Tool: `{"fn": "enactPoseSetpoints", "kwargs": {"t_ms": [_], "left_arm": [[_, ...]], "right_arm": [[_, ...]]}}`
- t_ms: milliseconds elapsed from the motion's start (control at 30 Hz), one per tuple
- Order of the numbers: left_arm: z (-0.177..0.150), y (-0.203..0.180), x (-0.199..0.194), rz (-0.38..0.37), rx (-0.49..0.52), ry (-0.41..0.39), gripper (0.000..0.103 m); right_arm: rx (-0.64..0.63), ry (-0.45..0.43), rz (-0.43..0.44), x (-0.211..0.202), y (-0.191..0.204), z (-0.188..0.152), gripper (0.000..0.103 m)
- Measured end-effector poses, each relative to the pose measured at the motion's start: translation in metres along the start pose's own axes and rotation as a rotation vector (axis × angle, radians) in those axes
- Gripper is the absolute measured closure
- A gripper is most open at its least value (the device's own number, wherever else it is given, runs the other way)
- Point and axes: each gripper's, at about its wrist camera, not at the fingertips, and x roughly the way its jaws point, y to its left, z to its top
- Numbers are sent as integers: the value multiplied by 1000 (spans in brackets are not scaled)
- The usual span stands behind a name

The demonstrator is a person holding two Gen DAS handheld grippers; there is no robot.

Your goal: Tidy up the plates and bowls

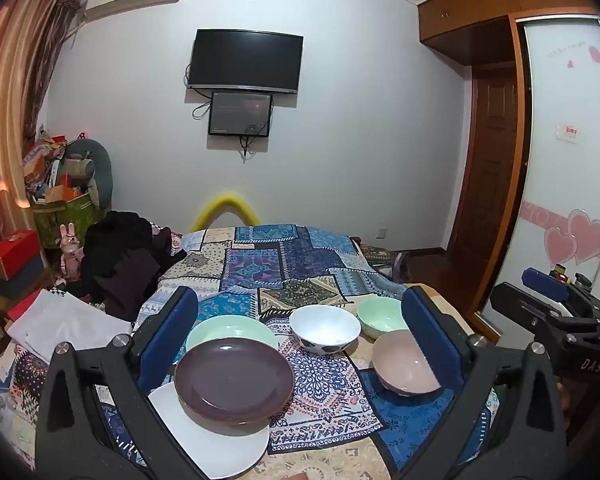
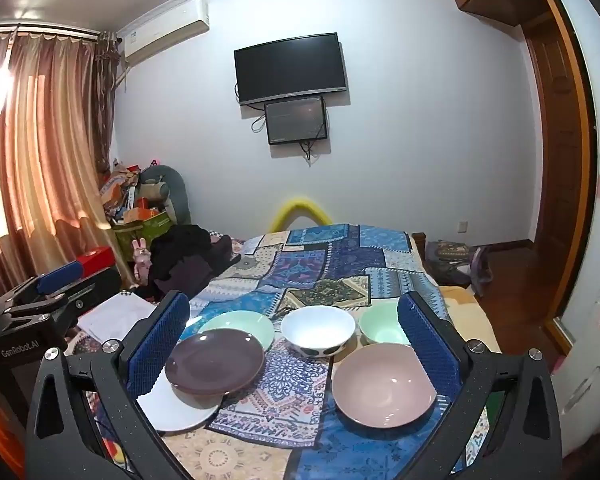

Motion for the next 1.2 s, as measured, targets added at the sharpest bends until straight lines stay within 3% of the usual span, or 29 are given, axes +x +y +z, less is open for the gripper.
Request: {"fn": "enactPoseSetpoints", "kwargs": {"t_ms": [200,1200], "left_arm": [[0,7,1,10,-36,-10,0],[-5,2,6,1,-8,19,0]], "right_arm": [[-4,-5,1,-5,8,3,0],[-9,-3,7,-2,10,-2,0]]}}
